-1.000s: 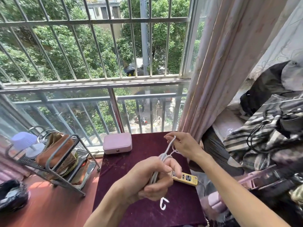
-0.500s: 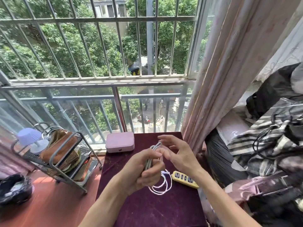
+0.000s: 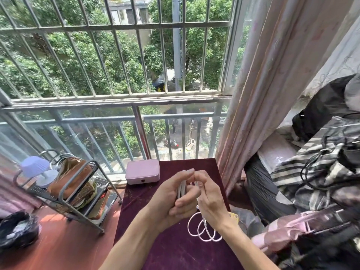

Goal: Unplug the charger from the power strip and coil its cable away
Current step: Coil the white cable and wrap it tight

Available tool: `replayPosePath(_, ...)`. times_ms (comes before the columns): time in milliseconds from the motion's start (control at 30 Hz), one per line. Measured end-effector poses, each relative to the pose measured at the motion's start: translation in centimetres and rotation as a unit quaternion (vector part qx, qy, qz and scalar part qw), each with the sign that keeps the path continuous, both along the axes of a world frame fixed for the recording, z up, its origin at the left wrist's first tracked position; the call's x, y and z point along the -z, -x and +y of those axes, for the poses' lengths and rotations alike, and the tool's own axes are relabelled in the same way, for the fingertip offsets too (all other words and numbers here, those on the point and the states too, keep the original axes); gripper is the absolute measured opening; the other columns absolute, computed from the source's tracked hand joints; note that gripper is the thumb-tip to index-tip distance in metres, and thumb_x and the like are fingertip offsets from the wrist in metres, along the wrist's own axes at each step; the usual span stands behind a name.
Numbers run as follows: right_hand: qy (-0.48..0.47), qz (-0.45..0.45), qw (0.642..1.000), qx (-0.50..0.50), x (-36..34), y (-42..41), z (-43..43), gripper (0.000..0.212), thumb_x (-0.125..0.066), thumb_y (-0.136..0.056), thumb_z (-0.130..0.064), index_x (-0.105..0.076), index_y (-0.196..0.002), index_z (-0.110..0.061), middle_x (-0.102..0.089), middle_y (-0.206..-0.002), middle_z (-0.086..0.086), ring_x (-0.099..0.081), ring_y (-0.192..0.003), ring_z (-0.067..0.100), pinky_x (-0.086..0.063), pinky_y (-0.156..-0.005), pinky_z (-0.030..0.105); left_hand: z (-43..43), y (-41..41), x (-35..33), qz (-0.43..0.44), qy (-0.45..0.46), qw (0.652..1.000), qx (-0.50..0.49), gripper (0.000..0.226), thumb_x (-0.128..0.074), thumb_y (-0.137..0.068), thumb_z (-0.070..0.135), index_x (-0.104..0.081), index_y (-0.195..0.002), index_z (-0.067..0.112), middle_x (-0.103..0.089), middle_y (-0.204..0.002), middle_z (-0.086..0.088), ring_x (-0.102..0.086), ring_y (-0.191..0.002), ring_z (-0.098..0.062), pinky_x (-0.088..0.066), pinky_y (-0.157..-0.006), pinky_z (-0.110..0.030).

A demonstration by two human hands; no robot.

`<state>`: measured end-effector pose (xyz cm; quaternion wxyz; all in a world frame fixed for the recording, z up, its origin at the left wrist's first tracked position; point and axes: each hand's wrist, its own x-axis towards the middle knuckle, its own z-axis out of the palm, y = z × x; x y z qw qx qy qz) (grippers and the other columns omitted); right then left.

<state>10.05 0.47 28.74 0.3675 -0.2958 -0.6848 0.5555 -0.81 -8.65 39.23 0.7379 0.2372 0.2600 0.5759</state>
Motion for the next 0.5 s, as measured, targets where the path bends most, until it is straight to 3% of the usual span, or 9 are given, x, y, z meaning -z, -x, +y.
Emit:
replayPosePath(67,0.028,-0.024,0.999,-0.015,0.1,-0.1,-0.5,0.029,-0.045,-0.106,-0.038,-0.07,-0.112,-0.023,-0.078,-0.108,0.015,-0.074,-0.108,0.04,-0.055,-0.097,0.061,0.3,0.1,-0.2,-0.003,-0.008,1.0,-0.016,0.035,-0.036,-0.107,0.024,-0.063,-0.105,0.002,-0.044,-0.041,0.003,-0.03,-0.024,-0.002,-0.017,-0.031,-0.018)
replayPosePath(133,-0.004,-0.088,0.995,-0.042,0.4,-0.4,-0.8,0.027,-0.043,-0.106,-0.029,-0.069,-0.111,-0.032,-0.078,-0.101,0.017,-0.073,-0.096,0.041,-0.057,-0.087,0.06,0.7,0.2,-0.3,0.017,-0.004,0.999,-0.046,0.029,-0.039,-0.106,0.017,-0.064,-0.106,0.002,-0.046,-0.045,0.002,-0.034,-0.026,-0.002,-0.022,-0.03,-0.017)
replayPosePath(200,-0.043,-0.155,0.984,-0.079,0.3,-1.0,-1.3,0.024,-0.041,-0.105,-0.032,-0.065,-0.102,-0.03,-0.073,-0.079,0.009,-0.065,-0.066,0.031,-0.053,-0.068,0.054,1.2,0.5,-0.2,0.036,0.005,0.997,-0.071,0.023,-0.044,-0.103,0.013,-0.064,-0.108,0.002,-0.045,-0.05,0.001,-0.034,-0.027,-0.002,-0.025,-0.03,-0.017)
replayPosePath(267,-0.056,-0.209,0.97,-0.115,-0.1,-1.7,-1.6,0.032,-0.037,-0.1,-0.05,-0.061,-0.1,-0.028,-0.058,-0.064,0.005,-0.043,-0.051,0.014,-0.042,-0.057,0.049,1.6,0.9,0.2,0.051,0.013,0.994,-0.094,0.024,-0.046,-0.1,0.011,-0.059,-0.115,0.0,-0.045,-0.057,-0.001,-0.034,-0.029,-0.003,-0.024,-0.03,-0.017)
replayPosePath(333,-0.084,-0.273,0.947,-0.149,-0.5,-2.4,-1.8,0.032,-0.036,-0.103,-0.057,-0.061,-0.107,-0.036,-0.06,-0.065,0.002,-0.044,-0.051,0.008,-0.043,-0.058,0.04,2.0,1.3,0.6,0.069,0.029,0.99,-0.116,0.031,-0.049,-0.097,0.013,-0.056,-0.124,-0.002,-0.047,-0.063,-0.002,-0.034,-0.033,-0.003,-0.022,-0.031,-0.016)
replayPosePath(433,-0.139,-0.338,0.914,-0.178,-1.6,-3.4,-2.3,0.027,-0.041,-0.108,-0.054,-0.057,-0.127,-0.041,-0.071,-0.078,-0.025,-0.063,-0.064,0.0,-0.049,-0.068,0.026,2.5,1.8,1.4,0.087,0.05,0.984,-0.145,0.042,-0.05,-0.098,0.013,-0.048,-0.136,-0.005,-0.053,-0.069,-0.004,-0.04,-0.039,-0.005,-0.025,-0.031,-0.015)
replayPosePath(500,-0.176,-0.355,0.9,-0.184,-3.1,-4.0,-2.5,0.03,-0.046,-0.104,-0.056,-0.058,-0.127,-0.04,-0.075,-0.09,-0.024,-0.069,-0.08,0.002,-0.052,-0.075,0.028,2.7,1.9,1.9,0.109,0.064,0.979,-0.161,0.039,-0.046,-0.103,0.01,-0.045,-0.138,-0.007,-0.058,-0.073,-0.006,-0.045,-0.044,-0.007,-0.028,-0.031,-0.015)
